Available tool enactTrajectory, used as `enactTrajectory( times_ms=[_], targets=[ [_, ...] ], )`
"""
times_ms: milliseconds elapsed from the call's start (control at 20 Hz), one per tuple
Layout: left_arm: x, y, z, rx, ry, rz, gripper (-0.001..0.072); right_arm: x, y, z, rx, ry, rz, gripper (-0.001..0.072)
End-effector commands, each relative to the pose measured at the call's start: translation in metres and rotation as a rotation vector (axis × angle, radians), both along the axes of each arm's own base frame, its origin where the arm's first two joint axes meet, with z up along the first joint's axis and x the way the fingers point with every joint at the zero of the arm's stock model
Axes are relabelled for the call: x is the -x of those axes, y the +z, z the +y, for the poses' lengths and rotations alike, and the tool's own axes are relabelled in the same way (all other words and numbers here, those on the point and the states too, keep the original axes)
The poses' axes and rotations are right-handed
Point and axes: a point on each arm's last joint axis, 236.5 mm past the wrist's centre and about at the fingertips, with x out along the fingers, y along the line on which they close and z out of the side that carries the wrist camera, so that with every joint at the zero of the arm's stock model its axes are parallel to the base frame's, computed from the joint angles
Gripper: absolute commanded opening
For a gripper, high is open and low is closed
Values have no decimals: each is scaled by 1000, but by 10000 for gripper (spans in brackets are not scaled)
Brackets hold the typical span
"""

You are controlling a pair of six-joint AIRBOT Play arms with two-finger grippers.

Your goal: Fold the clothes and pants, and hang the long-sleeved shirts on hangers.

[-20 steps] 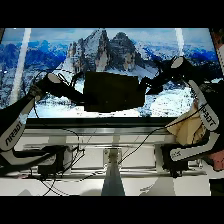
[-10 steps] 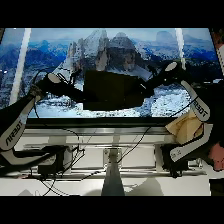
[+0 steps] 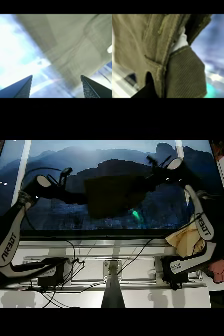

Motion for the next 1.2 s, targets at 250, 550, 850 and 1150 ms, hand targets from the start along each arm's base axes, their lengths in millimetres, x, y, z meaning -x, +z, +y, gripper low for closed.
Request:
enactTrajectory(
  times_ms=[250, 550, 850, 1150],
  targets=[
    [-49, 185, 60, -70, 105, -489, 615, 65, 158, -249, 420, -605, -124, 38],
    [-27, 254, 62, -70, 132, -677, 578, 214, 221, -376, 621, -1233, -48, 37],
    [-25, 258, 61, -70, 130, -686, 579, 327, 230, -405, 694, -1601, 140, 37],
    [-25, 258, 61, -70, 130, -686, 578, 346, 240, -421, 685, -1784, 106, 553]
  ],
)
